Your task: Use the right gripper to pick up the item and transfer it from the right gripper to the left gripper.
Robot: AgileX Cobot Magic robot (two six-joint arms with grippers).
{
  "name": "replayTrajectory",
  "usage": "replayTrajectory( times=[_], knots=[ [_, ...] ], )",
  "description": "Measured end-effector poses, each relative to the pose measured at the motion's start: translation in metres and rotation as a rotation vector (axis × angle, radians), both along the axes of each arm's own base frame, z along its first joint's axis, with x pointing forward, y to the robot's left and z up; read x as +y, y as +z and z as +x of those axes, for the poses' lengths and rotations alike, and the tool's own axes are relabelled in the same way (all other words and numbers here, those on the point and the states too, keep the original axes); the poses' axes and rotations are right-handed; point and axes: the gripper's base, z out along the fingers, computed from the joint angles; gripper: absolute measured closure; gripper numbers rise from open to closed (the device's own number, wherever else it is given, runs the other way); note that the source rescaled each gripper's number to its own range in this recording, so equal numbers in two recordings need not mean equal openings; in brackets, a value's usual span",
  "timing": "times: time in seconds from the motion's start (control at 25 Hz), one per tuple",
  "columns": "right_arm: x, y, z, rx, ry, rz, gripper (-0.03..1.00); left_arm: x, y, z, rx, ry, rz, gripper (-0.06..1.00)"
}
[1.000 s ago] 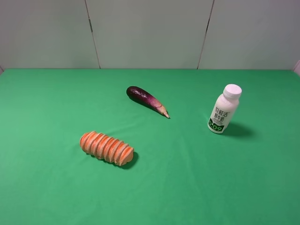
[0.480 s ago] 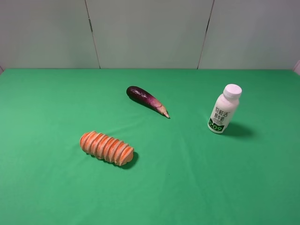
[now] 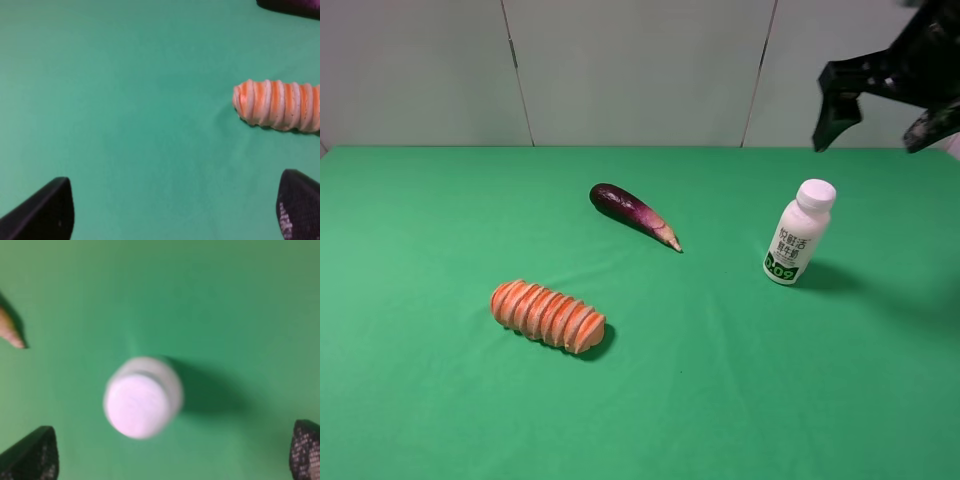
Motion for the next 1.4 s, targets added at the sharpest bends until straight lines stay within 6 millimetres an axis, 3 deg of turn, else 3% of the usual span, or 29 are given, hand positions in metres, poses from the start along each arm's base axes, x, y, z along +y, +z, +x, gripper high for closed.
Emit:
replayTrajectory(
  times=[0.44, 1.4],
  knots=[
    [0.01, -0.043, 0.03, 0.074, -0.005, 0.001, -0.03, 0.0, 0.0, 0.0, 0.0, 0.0, 0.0, 0.38],
    [0.012, -0.11, 0.054, 0.254, -0.025, -0.003, -0.03, 0.0, 0.0, 0.0, 0.0, 0.0, 0.0, 0.38]
  ],
)
